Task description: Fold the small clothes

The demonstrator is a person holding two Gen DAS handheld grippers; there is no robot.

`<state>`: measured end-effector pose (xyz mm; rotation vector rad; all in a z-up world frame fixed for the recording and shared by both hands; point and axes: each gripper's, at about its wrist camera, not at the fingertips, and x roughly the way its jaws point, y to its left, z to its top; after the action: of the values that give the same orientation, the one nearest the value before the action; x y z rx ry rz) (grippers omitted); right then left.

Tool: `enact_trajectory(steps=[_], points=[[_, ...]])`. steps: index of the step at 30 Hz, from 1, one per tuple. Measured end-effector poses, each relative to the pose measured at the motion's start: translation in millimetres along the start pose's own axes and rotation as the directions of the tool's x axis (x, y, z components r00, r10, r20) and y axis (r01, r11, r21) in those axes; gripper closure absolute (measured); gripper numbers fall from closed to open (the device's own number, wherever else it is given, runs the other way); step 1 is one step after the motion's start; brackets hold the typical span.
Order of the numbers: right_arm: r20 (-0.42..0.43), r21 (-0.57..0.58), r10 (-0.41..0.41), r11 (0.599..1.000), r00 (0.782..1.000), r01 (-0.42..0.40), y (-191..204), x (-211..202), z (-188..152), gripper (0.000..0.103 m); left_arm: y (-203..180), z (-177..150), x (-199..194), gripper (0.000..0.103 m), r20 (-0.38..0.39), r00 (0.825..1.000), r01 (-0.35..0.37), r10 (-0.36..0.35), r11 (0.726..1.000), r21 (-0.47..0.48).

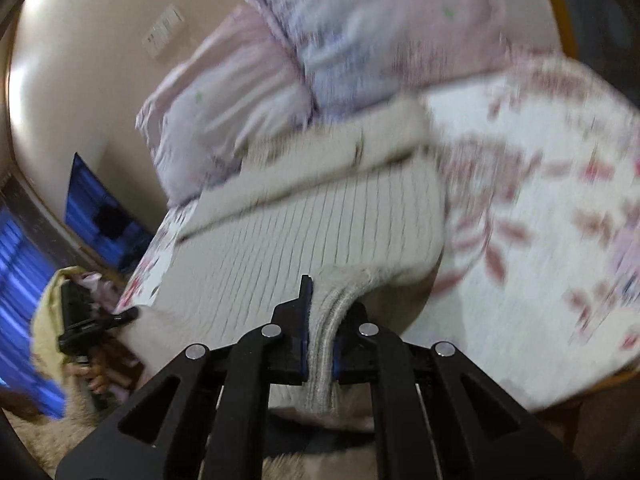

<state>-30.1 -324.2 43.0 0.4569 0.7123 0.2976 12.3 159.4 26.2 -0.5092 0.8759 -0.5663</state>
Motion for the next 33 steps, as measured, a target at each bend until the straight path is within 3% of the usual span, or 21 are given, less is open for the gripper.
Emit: enact_trajectory(steps=[4,6,14,21,26,30,33], points=[[0.164,-0.078,-0.074,0.993,0.984,0.088,10,-8,16,0.095,-8,28,-8,0.097,0.113,0.991,-0.079,0.076,0.997,0.021],[0.208,-0.111,-0.101,0.986,0.973,0.126,12,-8,23,0.095,-14,41,-6,0.097,0.149,0.982,-0.123,0.115,0.991,0.048],[0.266,-0.195,-0.195,0.948,0.944,0.251,21,17,60,0.096,-36,105,16,0.097,0.23,0.943,-0.274,0.242,0.954,0.12],[0.295,-0.211,-0.234,0.93,0.926,0.302,25,44,100,0.096,-40,151,37,0.097,0.26,0.925,-0.313,0.277,0.943,0.111],[0.303,-0.169,-0.241,0.939,0.922,0.301,17,71,128,0.096,-34,190,61,0.097,0.276,0.918,-0.318,0.284,0.944,0.086],[0.251,-0.101,-0.262,0.95,0.932,0.294,-7,111,146,0.096,-14,210,99,0.097,0.243,0.922,-0.32,0.302,0.947,0.037],[0.15,-0.039,-0.286,0.955,0.946,0.295,-31,149,152,0.095,16,217,134,0.097,0.155,0.941,-0.296,0.3,0.954,-0.053]])
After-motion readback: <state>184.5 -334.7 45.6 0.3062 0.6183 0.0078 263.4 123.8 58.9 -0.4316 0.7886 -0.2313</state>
